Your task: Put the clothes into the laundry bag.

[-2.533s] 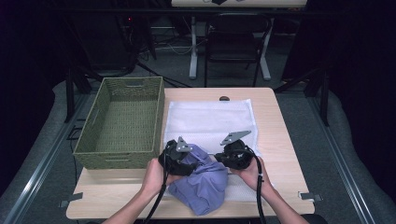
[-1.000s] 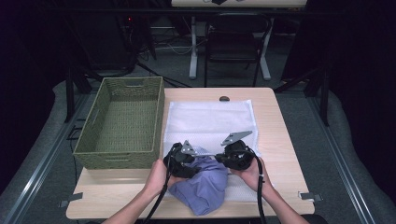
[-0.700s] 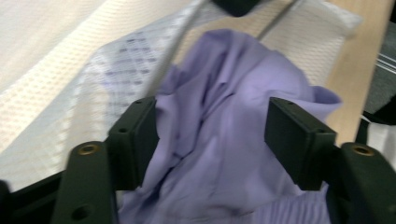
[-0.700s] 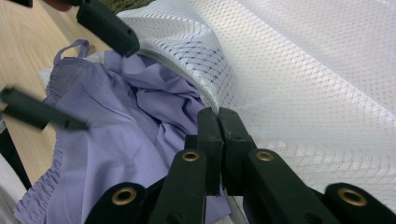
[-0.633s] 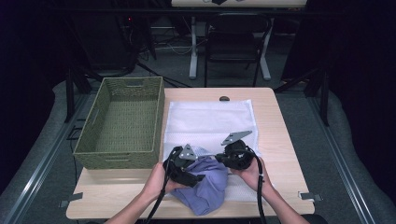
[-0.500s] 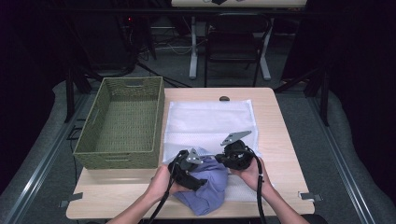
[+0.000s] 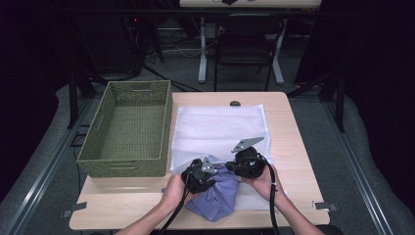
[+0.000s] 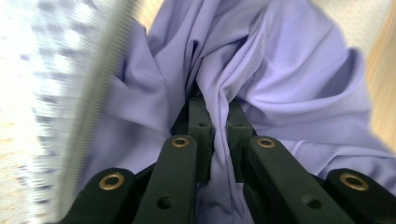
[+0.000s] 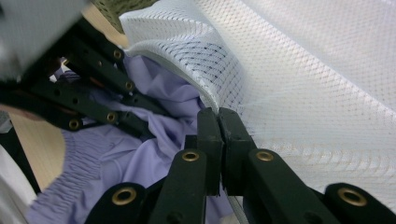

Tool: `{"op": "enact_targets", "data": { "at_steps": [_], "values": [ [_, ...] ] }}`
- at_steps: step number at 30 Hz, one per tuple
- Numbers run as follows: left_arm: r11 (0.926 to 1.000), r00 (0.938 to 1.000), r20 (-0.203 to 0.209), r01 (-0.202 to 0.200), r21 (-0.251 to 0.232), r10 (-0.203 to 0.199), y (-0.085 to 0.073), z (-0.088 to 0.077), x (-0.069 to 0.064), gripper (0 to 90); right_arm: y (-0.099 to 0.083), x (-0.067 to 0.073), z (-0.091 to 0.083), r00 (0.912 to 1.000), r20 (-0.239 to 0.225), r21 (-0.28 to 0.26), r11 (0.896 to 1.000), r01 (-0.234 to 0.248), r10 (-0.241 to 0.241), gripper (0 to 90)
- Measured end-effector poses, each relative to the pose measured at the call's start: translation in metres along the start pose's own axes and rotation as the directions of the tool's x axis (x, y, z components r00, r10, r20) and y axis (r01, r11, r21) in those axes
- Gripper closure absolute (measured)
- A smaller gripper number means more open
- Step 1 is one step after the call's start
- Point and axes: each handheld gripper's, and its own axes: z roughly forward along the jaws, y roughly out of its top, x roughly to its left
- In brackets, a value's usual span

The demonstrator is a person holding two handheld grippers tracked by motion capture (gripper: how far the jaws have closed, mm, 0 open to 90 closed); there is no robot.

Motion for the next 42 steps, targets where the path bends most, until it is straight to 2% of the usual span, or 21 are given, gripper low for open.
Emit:
{"op": "enact_targets", "data": {
  "at_steps": [3, 5, 7, 10, 13, 15, 18, 20, 22, 24, 28, 31, 33, 35, 37, 39, 42],
  "values": [
    [0.9944, 0.998, -0.026, 0.055, -0.09, -0.058, 0.007, -0.017, 0.002, 85.7, 0.003, 0.002, -0.004, 1.0, 0.001, -0.017, 1.0, -0.002, 0.002, 88.6],
    [0.9899, 0.995, -0.076, 0.054, -0.131, -0.064, 0.01, -0.024, 0.001, 85.6, 0.004, 0.003, -0.007, 1.0, 0.003, -0.031, 1.0, -0.004, 0.004, 88.6],
    [0.9905, 0.9913, -0.112, 0.054, -0.127, -0.068, 0.009, -0.022, 0.002, 85.5, 0.005, 0.003, -0.011, 1.0, 0.007, -0.049, 0.999, -0.003, 0.004, 88.6],
    [0.9956, 0.9865, -0.148, 0.06, -0.071, -0.07, 0.003, -0.006, 0.007, 85.2, 0.005, 0.003, -0.012, 1.0, 0.0, -0.048, 0.999, -0.007, 0.007, 88.6],
    [0.9963, 0.9863, -0.142, 0.081, -0.03, -0.084, -0.003, 0.008, 0.012, 83.7, 0.001, 0.004, -0.004, 1.0, -0.009, -0.015, 1.0, -0.005, 0.005, 88.6],
    [0.9963, 0.9878, -0.13, 0.084, -0.021, -0.086, -0.004, 0.009, 0.014, 81.6, -0.001, 0.004, 0.002, 0.9999, -0.011, 0.008, 1.0, 0.005, -0.005, 88.5],
    [0.9968, 0.9909, -0.109, 0.078, -0.019, -0.079, -0.002, 0.004, 0.014, 72.0, -0.003, 0.005, 0.005, 0.9999, -0.013, 0.019, 1.0, 0.006, -0.005, 88.6],
    [0.9973, 0.9906, -0.116, 0.072, -0.01, -0.073, -0.001, 0.0, 0.012, 60.0, -0.002, 0.004, 0.005, 0.9999, -0.012, 0.014, 1.0, 0.004, -0.004, 88.6],
    [0.9977, 0.9915, -0.112, 0.067, -0.006, -0.067, 0.002, -0.006, 0.008, 52.8, -0.003, 0.004, 0.004, 0.9999, -0.012, 0.012, 1.0, 0.005, -0.005, 88.6],
    [0.9988, 0.9916, -0.12, 0.047, -0.011, -0.048, 0.003, -0.013, 0.005, 48.7, -0.003, 0.003, 0.004, 0.9999, -0.012, 0.012, 1.0, 0.004, -0.004, 88.5],
    [0.999, 0.995, -0.089, 0.045, 0.001, -0.045, 0.001, -0.021, 0.001, 42.6, -0.003, 0.002, 0.003, 1.0, -0.009, 0.008, 1.0, 0.001, -0.001, 88.5],
    [0.9993, 0.9953, -0.094, 0.028, 0.023, -0.026, -0.001, -0.025, -0.002, 36.9, -0.003, 0.001, 0.002, 1.0, -0.006, 0.007, 1.0, -0.004, 0.004, 88.5],
    [0.9994, 0.9961, -0.084, 0.028, 0.019, -0.026, -0.003, -0.03, -0.003, 33.1, -0.003, 0.0, 0.002, 1.0, -0.004, 0.006, 1.0, -0.003, 0.003, 88.5],
    [0.9994, 0.9966, -0.077, 0.032, 0.013, -0.031, -0.004, -0.034, -0.004, 31.1, -0.004, -0.001, 0.001, 1.0, -0.003, 0.005, 1.0, -0.004, 0.004, 88.5],
    [0.999, 0.9974, -0.063, 0.037, 0.027, -0.035, -0.006, -0.034, -0.003, 31.1, -0.004, -0.002, 0.002, 0.9999, -0.005, 0.005, 1.0, -0.008, 0.009, 88.5],
    [0.9975, 0.9984, -0.043, 0.039, 0.059, -0.037, -0.009, -0.029, 0.0, 34.2, -0.004, -0.001, 0.002, 0.9999, -0.006, 0.005, 1.0, -0.008, 0.008, 88.5],
    [0.9937, 0.9979, -0.04, 0.056, 0.098, -0.052, -0.013, -0.014, 0.002, 42.5, -0.004, -0.001, 0.003, 0.9999, -0.006, 0.009, 1.0, -0.008, 0.008, 88.5]
  ]
}}
